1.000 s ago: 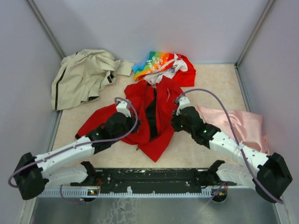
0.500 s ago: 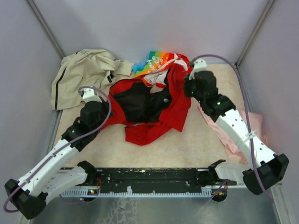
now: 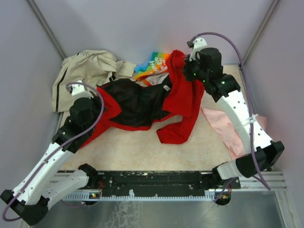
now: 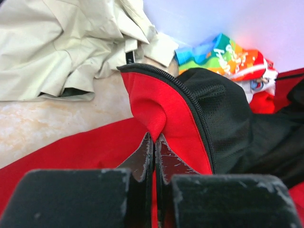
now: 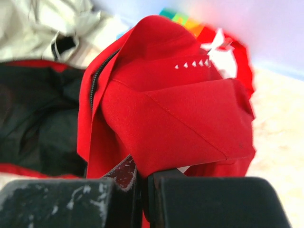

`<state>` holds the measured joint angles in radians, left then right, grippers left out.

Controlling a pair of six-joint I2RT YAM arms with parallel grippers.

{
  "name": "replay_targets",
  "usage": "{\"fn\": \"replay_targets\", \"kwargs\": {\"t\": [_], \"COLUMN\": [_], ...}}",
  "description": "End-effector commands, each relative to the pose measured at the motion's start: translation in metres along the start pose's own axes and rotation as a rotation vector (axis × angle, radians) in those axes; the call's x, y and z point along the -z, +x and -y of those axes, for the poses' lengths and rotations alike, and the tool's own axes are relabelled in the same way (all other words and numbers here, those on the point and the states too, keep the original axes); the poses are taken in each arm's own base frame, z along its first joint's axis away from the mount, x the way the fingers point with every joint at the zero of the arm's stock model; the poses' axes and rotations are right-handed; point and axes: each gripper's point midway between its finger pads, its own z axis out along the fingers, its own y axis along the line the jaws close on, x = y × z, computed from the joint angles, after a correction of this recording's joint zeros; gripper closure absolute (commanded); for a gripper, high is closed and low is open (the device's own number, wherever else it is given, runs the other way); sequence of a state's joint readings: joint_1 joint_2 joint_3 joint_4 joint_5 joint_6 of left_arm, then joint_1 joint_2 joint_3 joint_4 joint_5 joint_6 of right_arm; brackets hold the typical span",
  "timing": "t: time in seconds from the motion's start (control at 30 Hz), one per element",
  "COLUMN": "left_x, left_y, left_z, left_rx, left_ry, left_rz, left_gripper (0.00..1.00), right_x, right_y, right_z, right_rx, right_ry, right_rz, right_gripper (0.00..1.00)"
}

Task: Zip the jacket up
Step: Adjust the jacket at the center of the board.

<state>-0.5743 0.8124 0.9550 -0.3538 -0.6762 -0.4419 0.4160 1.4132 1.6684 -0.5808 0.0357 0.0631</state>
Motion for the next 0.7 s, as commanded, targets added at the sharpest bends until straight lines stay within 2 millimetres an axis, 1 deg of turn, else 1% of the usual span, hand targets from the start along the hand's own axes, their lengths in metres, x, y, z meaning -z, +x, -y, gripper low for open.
{"fn": "replay_targets", "kwargs": {"t": [0.0, 0.13, 0.27, 0.37, 0.43, 0.5, 0.6, 0.67], "left_x": [-0.002, -0.001, 0.002, 0.001, -0.001, -0.002, -0.003, -0.002], "left_y": [0.017, 0.047, 0.071, 0.089, 0.104, 0.122, 0.144, 0.156], "left_z": [0.022, 0.035, 0.047, 0.050, 0.050, 0.052, 0.055, 0.056], "left_rx": [-0.047, -0.050, -0.020, -0.010, -0.015, -0.030, -0.030, -0.029], "left_ry": [0.112, 0.193, 0.283, 0.307, 0.317, 0.341, 0.365, 0.381], "left_rz": [-0.094, -0.194, -0.240, -0.282, -0.318, -0.360, -0.413, -0.446], "left_gripper": [1.00, 1.00, 1.00, 1.00, 1.00, 1.00, 1.00, 1.00], "right_x": [-0.019, -0.029, -0.037, -0.042, -0.042, -0.040, -0.031, -0.023], "right_y": [0.044, 0.093, 0.133, 0.157, 0.168, 0.174, 0.177, 0.178], "right_z": [-0.026, -0.039, -0.041, -0.040, -0.040, -0.042, -0.048, -0.049], "right_rx": [-0.029, -0.071, -0.106, -0.114, -0.104, -0.086, -0.053, -0.044], "right_ry": [-0.158, -0.227, -0.235, -0.217, -0.194, -0.168, -0.131, -0.106], "right_rz": [-0.087, -0.167, -0.224, -0.260, -0.274, -0.277, -0.266, -0.251], "right_gripper": [1.00, 1.00, 1.00, 0.93, 0.86, 0.76, 0.64, 0.59]}}
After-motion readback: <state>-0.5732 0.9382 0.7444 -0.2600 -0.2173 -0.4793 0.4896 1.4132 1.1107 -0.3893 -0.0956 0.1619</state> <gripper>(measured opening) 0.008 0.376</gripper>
